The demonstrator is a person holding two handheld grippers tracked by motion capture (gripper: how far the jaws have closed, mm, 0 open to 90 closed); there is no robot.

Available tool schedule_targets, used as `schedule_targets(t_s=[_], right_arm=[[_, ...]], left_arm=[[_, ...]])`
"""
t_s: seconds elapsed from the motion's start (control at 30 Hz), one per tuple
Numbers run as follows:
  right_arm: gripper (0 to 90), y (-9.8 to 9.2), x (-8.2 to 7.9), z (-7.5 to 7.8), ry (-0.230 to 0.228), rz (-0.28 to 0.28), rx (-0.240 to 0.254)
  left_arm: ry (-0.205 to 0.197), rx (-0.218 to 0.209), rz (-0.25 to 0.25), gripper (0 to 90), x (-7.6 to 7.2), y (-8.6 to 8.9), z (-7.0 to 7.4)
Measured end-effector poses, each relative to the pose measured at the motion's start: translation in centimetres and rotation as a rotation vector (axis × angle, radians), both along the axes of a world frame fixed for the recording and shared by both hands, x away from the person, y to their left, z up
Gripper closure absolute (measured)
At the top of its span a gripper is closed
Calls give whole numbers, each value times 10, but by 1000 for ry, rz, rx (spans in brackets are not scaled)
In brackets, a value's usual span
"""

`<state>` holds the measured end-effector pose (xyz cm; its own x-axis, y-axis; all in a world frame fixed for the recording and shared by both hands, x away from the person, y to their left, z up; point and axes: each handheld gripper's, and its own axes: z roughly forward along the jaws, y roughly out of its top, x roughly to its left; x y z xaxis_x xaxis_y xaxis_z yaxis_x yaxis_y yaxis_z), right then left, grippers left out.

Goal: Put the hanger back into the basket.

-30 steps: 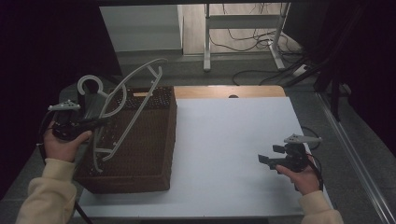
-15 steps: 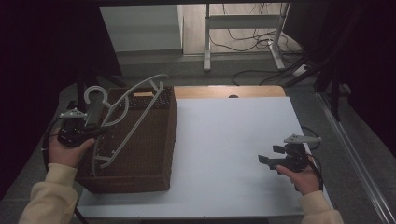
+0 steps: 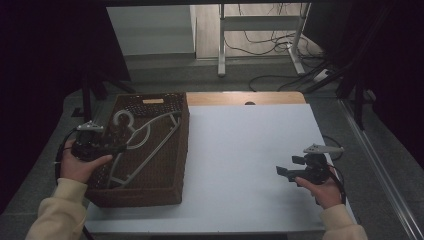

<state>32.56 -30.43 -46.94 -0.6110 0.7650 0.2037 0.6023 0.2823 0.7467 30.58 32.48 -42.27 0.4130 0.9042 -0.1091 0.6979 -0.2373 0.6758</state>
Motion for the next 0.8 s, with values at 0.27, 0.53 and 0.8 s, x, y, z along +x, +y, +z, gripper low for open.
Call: schedule_targets(t_s=[0.27,0.53,0.8], right_arm=[[152,-2,-1,2,3,1,50],[152,-5,0,3,-7,6,47],[152,-1,-6,10,-37,14,26]], left_arm=[[-82,-76,-45,206,-10,-29,17],[-121,-136,-104,189,-16,-68,25],[-120,-172,-181,190,-42,-89,17]])
